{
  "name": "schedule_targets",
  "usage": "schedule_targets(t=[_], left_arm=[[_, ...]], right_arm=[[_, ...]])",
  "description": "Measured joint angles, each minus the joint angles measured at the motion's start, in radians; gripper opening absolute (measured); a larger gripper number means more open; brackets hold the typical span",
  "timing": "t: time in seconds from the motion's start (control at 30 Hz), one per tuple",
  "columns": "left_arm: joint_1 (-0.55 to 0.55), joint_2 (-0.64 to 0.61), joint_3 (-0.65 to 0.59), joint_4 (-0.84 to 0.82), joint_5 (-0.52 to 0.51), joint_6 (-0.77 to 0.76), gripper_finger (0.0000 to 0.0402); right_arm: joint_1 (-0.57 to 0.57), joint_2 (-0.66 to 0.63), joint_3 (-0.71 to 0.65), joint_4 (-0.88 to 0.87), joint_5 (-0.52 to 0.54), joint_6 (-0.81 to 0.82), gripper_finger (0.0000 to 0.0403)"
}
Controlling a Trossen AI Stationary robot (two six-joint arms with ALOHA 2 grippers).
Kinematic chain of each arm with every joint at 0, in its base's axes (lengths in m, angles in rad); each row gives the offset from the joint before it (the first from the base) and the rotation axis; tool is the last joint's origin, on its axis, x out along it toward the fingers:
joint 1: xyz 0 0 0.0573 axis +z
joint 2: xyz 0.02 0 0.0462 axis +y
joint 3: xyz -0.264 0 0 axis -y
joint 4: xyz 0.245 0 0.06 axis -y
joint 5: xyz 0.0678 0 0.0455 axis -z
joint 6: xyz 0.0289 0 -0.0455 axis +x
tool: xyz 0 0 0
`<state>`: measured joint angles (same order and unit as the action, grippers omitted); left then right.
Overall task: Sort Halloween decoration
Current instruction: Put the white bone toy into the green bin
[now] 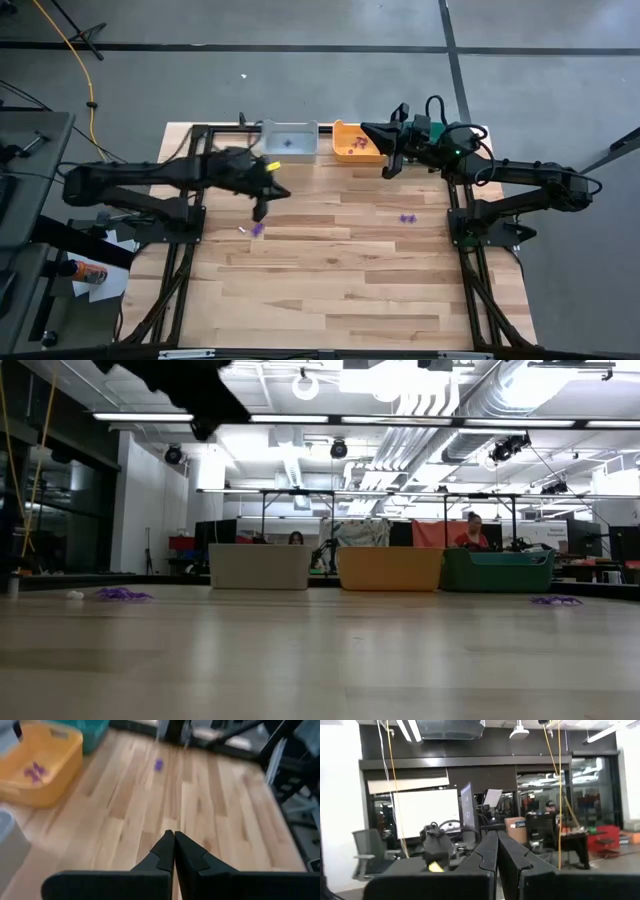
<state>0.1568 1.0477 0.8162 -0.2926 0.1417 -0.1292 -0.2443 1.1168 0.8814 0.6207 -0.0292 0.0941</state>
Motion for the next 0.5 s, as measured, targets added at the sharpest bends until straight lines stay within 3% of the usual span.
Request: schedule_targets(t=[0.1, 0.33, 0.5], left_arm=[[-0.006, -0.084, -0.011, 0.036, -0.007, 0.0, 0.0], [-0.006, -0.184, -0.012, 0.226, -0.009, 0.001, 0.0], [-0.006, -0.196, -0.012, 0.235, -0.008, 0.026, 0.0001]], right_arm=[[0.0, 0.0, 0.0, -0.092, 0.0, 0.04, 0.0], [0.046, 0.001, 0.0, -0.482, -0.014, 0.037, 0.0], [0.076, 0.001, 0.0, -0.574, -0.014, 0.037, 0.0]])
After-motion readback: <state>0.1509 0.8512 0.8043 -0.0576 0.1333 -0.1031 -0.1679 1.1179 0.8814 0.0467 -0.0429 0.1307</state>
